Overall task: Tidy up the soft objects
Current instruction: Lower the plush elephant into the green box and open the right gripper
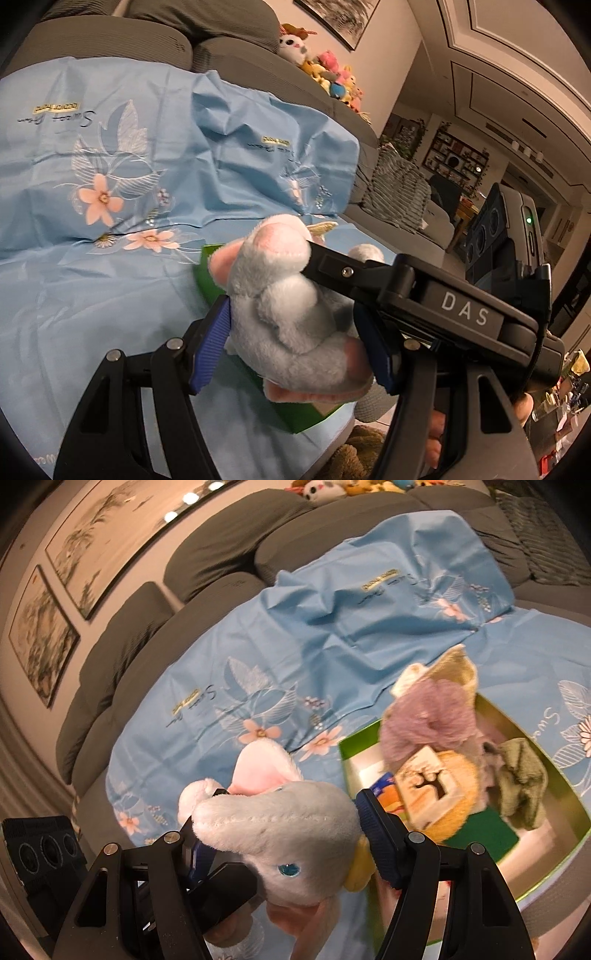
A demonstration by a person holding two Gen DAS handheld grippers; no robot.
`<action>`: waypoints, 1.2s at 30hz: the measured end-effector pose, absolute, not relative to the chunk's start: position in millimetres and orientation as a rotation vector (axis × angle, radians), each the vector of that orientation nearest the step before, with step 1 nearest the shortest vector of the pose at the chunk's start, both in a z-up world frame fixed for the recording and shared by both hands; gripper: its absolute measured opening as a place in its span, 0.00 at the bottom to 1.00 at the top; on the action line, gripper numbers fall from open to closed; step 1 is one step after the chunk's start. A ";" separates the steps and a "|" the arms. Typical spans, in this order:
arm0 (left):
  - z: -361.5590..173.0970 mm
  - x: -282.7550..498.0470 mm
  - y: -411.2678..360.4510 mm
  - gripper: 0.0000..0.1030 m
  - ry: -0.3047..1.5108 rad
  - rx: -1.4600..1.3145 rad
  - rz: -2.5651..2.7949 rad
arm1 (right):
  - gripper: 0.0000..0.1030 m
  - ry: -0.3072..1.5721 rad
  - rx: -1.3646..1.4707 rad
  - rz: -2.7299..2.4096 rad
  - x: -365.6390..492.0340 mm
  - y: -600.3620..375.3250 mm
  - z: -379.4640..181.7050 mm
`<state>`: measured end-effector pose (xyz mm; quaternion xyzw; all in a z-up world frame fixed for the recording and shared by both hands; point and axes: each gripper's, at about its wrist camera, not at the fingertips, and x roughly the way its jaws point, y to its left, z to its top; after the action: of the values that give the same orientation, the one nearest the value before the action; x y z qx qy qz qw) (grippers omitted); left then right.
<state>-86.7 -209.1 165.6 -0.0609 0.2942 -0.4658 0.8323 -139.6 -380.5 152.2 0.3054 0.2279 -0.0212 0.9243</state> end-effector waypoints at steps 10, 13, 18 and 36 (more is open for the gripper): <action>167.9 -92.6 -247.4 0.65 0.671 -0.090 -1.035 | 0.70 0.460 0.687 -0.086 -153.7 -421.6 145.0; 170.2 -97.4 -263.7 0.65 0.670 -0.061 -1.042 | 0.70 0.450 0.714 -0.098 -159.4 -436.4 142.4; 167.6 -99.3 -286.6 0.65 0.690 -0.041 -1.067 | 0.70 0.453 0.754 -0.136 -166.7 -457.8 135.8; 139.9 -83.2 -341.4 0.65 0.836 -0.024 -1.114 | 0.70 0.530 0.863 -0.251 -163.2 -506.0 100.7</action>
<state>-83.2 -341.4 139.9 -0.0112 0.3848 -0.5130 0.7672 -163.2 -506.0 100.7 0.4123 0.2530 -0.1200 0.8669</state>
